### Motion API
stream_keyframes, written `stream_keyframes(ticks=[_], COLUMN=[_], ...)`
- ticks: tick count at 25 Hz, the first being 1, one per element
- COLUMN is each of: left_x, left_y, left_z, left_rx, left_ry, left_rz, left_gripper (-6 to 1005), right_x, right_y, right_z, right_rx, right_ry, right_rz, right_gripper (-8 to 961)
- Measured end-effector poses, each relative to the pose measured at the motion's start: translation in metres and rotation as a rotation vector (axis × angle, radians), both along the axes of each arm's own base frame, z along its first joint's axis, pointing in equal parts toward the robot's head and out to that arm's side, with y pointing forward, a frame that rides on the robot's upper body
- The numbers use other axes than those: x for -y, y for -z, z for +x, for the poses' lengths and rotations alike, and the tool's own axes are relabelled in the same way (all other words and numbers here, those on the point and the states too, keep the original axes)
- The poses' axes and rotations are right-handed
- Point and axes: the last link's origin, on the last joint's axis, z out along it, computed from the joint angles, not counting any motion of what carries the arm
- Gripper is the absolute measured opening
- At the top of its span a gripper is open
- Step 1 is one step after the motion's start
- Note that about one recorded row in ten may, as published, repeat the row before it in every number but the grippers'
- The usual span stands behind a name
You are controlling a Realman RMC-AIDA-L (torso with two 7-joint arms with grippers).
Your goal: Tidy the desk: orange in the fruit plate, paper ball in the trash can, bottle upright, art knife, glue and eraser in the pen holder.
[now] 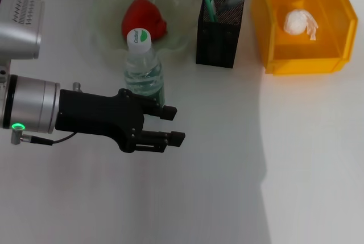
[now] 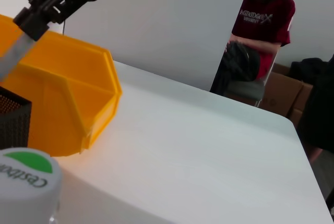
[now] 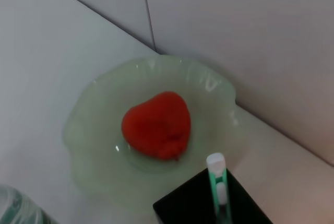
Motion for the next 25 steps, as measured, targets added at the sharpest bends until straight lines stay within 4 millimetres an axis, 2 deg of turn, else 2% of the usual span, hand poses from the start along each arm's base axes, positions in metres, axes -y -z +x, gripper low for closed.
stream_keyframes(ticks=[3,8,10,11,13,14,15,16,17,18,21,22,23,24,25], left_x=[0.000,0.000,0.000,-0.001,-0.001,-0.001,-0.001,-0.001,-0.001,-0.001,-0.001,-0.002,-0.002,-0.002,-0.002], left_y=[0.002,0.003,0.003,0.003,0.002,0.002,0.001,0.000,0.000,-0.001,-0.003,-0.004,-0.004,-0.004,-0.005], left_z=[0.000,0.000,-0.001,-0.001,-0.001,-0.002,-0.002,-0.002,-0.002,-0.002,-0.002,-0.002,-0.002,-0.002,-0.001], left_rx=[-0.003,-0.008,-0.008,-0.009,-0.011,-0.012,-0.011,-0.011,-0.011,-0.011,-0.015,-0.017,-0.017,-0.017,-0.019], left_ry=[-0.003,-0.003,-0.003,-0.003,-0.003,-0.003,-0.003,-0.004,-0.005,-0.002,0.005,0.007,0.009,0.009,0.013], left_rz=[-0.005,-0.006,-0.006,-0.005,-0.005,-0.004,-0.004,-0.003,-0.003,-0.003,-0.002,-0.001,-0.001,-0.001,-0.001], left_gripper=[594,598,600,601,602,603,604,605,606,606,609,610,611,611,612], right_x=[0.000,0.000,0.003,0.003,0.020,0.020,0.042,0.042,0.058,0.089,0.145,0.145,0.182,0.182,0.201], right_y=[0.000,0.000,-0.004,-0.004,-0.022,-0.022,-0.036,-0.036,-0.041,-0.046,-0.044,-0.044,-0.038,-0.038,-0.034], right_z=[0.001,0.000,0.000,0.000,0.003,0.003,0.009,0.009,0.014,0.033,0.067,0.067,0.089,0.089,0.099], right_rx=[-0.005,-0.034,-0.057,-0.057,-0.141,-0.141,-0.207,-0.207,-0.245,-0.302,-0.382,-0.382,-0.455,-0.455,-0.510], right_ry=[-0.013,-0.027,-0.034,-0.034,-0.073,-0.073,-0.119,-0.119,-0.144,-0.168,-0.232,-0.232,-0.283,-0.283,-0.309], right_rz=[0.004,0.008,0.013,0.013,-0.001,-0.001,-0.020,-0.020,-0.025,-0.020,-0.036,-0.036,-0.078,-0.078,-0.105], right_gripper=[161,236,465,473,490,498,506,535,565,594,682,695,708,722,735])
